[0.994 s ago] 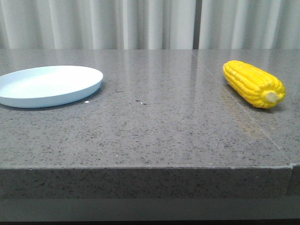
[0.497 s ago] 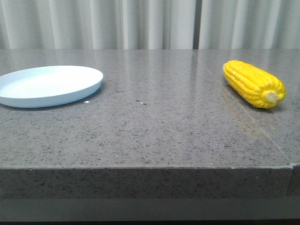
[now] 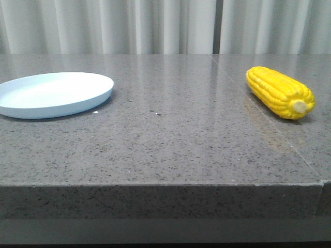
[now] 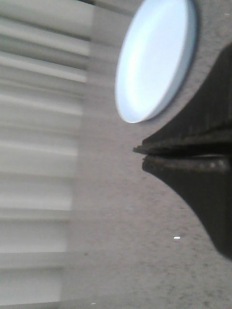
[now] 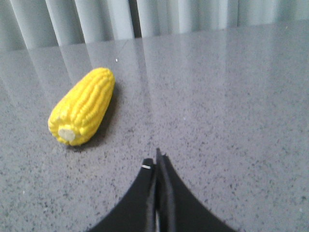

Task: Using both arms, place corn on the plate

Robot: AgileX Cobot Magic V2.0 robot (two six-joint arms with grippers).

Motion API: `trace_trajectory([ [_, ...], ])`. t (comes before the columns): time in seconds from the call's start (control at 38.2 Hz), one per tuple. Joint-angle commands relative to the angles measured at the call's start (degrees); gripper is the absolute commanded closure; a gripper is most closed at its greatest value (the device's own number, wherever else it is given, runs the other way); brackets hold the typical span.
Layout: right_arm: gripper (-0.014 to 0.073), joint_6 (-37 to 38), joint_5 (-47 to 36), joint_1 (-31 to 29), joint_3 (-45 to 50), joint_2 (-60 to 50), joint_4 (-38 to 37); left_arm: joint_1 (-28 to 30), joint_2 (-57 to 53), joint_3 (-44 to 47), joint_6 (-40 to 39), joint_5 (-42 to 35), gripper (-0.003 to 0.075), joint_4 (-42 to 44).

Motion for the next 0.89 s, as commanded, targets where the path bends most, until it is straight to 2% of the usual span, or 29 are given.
trace_trajectory([
  [0.0, 0.0664, -0.23, -5.32, -0.35, -4.32, -0.98, 0.05, 0.06, -0.9, -1.26, -0.02, -12.59, 0.0741, -0.56],
  [0.1, 0.0664, -0.23, -2.8, -0.35, -9.66, -0.93, 0.05, 0.06, -0.63, -6.46, -0.02, -11.97, 0.0741, 0.05],
  [0.26, 0.0664, -0.23, 3.25, -0.35, -20.09, 3.18, 0.05, 0.06, 2.99, -17.79, -0.02, -2.8, 0.0741, 6.64],
  [0.44, 0.0664, -0.23, 9.9, -0.35, -33.08, 17.25, 0.05, 0.06, 13.96, -29.16, -0.02, 8.77, 0.0741, 7.33],
  [0.6, 0.0664, -0.23, 12.39, -0.29, -39.26, 27.93, 0.11, 0.06, 21.84, -32.46, -0.02, 11.14, 0.0741, 7.33],
  [0.78, 0.0661, -0.23, 12.02, -0.29, -39.95, 30.67, 0.11, 0.06, 23.04, -32.46, -0.02, 10.33, 0.0737, 7.33],
  [0.86, 0.0617, -0.23, 12.09, -0.29, -39.95, 30.67, 0.11, 0.06, 23.04, -32.46, -0.02, 10.33, 0.0687, 7.33],
])
